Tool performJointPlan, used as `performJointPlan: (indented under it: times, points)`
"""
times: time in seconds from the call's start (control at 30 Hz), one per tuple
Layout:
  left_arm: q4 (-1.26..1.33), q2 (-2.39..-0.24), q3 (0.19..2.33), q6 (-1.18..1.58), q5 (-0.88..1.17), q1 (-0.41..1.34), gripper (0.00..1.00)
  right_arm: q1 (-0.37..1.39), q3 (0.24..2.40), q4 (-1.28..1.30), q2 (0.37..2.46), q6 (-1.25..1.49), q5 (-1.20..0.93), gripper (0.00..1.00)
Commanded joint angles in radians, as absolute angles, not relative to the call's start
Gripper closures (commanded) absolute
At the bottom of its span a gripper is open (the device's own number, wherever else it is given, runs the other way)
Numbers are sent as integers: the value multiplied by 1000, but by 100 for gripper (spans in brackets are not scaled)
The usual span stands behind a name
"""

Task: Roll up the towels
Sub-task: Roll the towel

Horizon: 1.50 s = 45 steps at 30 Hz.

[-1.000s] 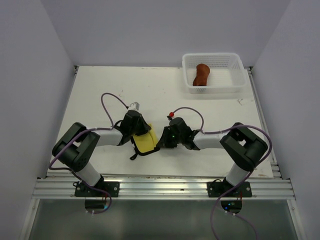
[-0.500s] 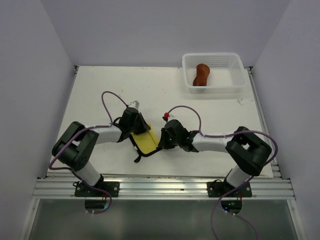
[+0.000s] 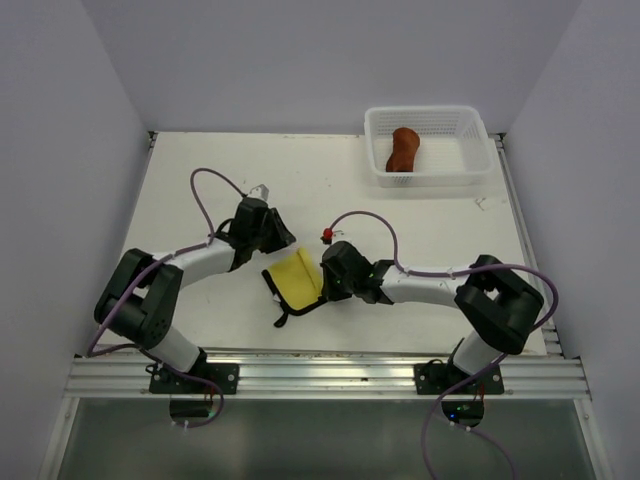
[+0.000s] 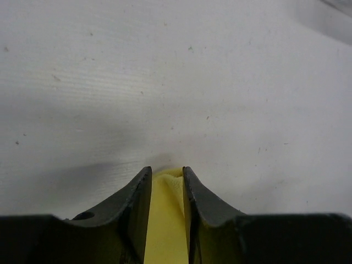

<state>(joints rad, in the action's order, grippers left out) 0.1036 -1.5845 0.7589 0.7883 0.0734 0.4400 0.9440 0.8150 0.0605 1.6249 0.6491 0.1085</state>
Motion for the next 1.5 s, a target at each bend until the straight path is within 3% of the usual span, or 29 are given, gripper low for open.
performJointPlan:
  times: [0.0, 0.3, 0.77, 1.47]
  points:
    - [60, -1511, 834, 755, 55, 425, 67, 951, 827, 132, 1594, 629, 132, 100]
    - [43, -1473, 876, 813, 201, 431, 62, 951, 824, 121, 1586, 637, 144, 100]
    - [101, -1581, 900, 887, 218, 566, 59, 968, 781, 87, 1536, 635, 236, 100]
    - [143, -1651, 887, 847, 196, 610, 56, 996, 764, 58, 1563, 637, 244, 100]
